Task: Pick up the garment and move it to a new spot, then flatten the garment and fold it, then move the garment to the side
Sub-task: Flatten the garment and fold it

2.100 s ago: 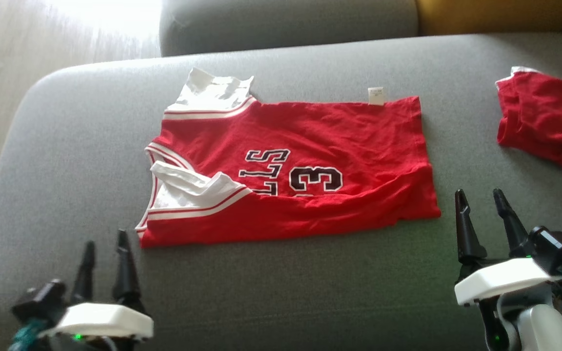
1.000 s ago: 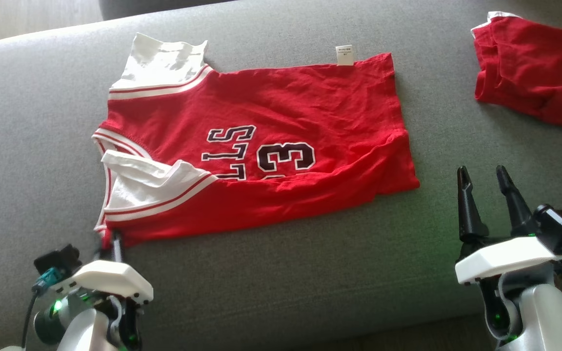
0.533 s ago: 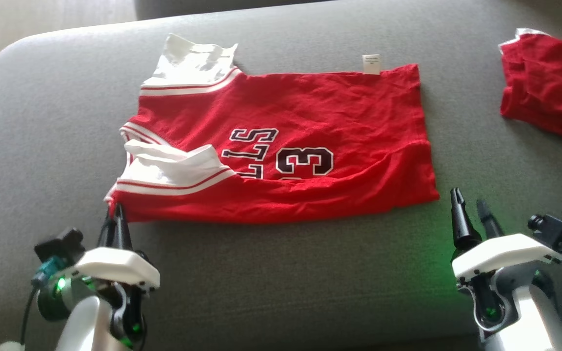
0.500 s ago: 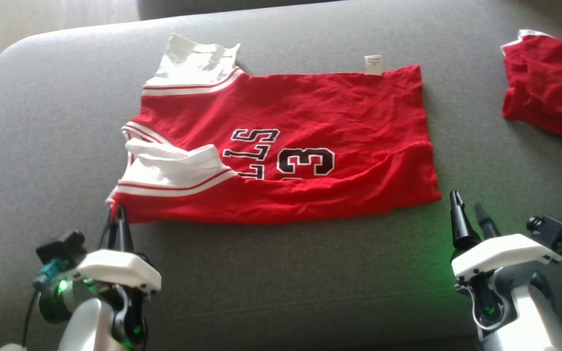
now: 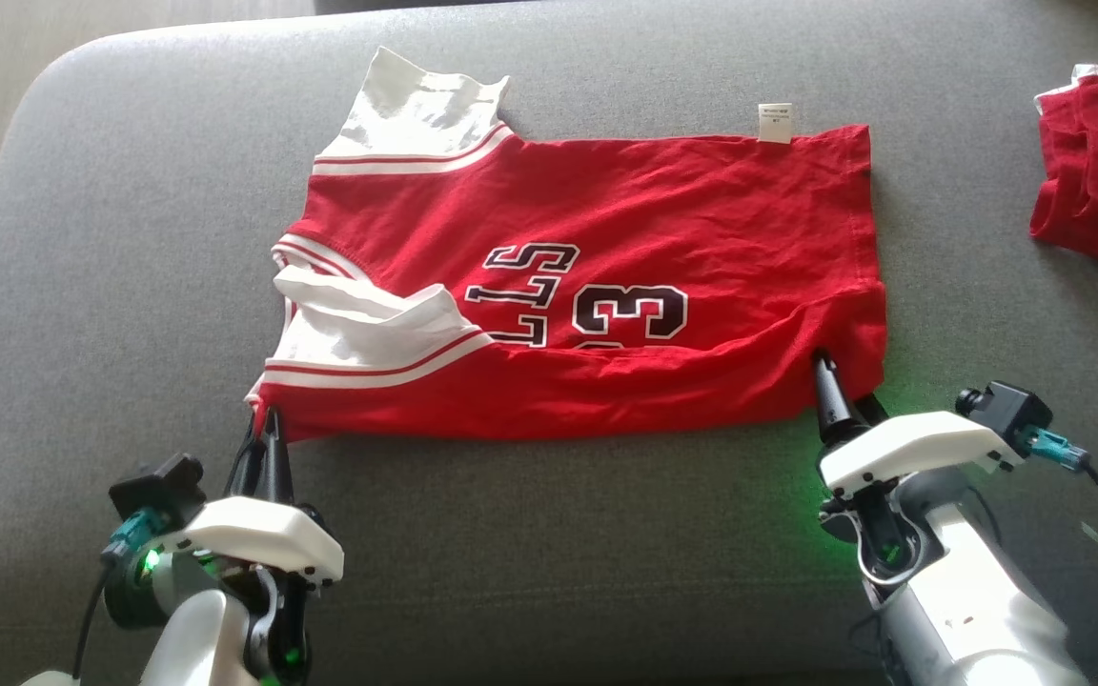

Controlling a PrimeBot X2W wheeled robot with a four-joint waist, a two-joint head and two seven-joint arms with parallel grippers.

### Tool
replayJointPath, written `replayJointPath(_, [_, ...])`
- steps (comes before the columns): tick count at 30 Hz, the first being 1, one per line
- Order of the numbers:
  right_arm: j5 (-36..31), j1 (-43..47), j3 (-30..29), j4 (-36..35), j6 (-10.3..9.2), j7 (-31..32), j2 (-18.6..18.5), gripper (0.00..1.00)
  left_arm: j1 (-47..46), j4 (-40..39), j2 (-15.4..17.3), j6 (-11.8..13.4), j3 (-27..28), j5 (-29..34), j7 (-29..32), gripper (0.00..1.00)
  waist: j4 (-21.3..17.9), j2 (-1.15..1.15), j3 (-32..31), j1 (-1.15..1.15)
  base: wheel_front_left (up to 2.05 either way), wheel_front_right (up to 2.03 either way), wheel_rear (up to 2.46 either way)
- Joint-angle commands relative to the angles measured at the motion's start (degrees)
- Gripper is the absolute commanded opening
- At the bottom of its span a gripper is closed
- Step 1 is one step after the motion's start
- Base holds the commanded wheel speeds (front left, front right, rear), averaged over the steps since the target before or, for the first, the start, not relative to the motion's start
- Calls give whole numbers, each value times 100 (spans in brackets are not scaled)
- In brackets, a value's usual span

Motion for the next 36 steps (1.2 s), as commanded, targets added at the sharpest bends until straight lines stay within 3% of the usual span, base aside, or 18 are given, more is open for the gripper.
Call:
replayJointPath(1, [83, -138, 209, -48, -1, -24, 29, 100, -180, -173, 58, -2, 145, 28, -45, 0, 0, 0, 2, 0, 0, 0, 0])
replayJointPath(5, [324, -239, 504, 132, -1, -106, 29, 100, -190, -147, 55, 10, 153, 19, -45, 0, -14, 0, -16, 0, 0, 0, 0])
replayJointPath(7, [367, -280, 578, 276, -1, -161, 29, 46, -187, -134, 54, 10, 166, 19, -45, 0, -28, 0, -37, 0, 0, 0, 0])
replayJointPath(8, [380, -304, 590, 356, -1, -191, 29, 28, -183, -129, 54, 9, 174, 19, -45, 0, -37, 0, -51, 0, 0, 0, 0])
replayJointPath(9, [385, -328, 601, 430, -1, -217, 29, 1, -178, -123, 54, 7, 182, 20, -45, 0, -47, 0, -65, 0, 0, 0, 0])
replayJointPath(18, [422, -437, 611, 755, -1, -341, 29, 0, -119, -78, 51, -2, 279, 38, -46, 0, -148, 0, -202, 0, 0, 0, 0])
replayJointPath(26, [161, -222, 123, 549, -1, -352, 29, 0, 25, -74, 51, -13, 378, 57, -46, 0, -217, 0, -387, 0, 0, 0, 0])
replayJointPath(36, [-129, 286, -65, 524, -1, -353, 29, 0, 476, 78, 70, -108, 364, -19, -46, 0, -288, 0, -752, 0, 0, 0, 0])
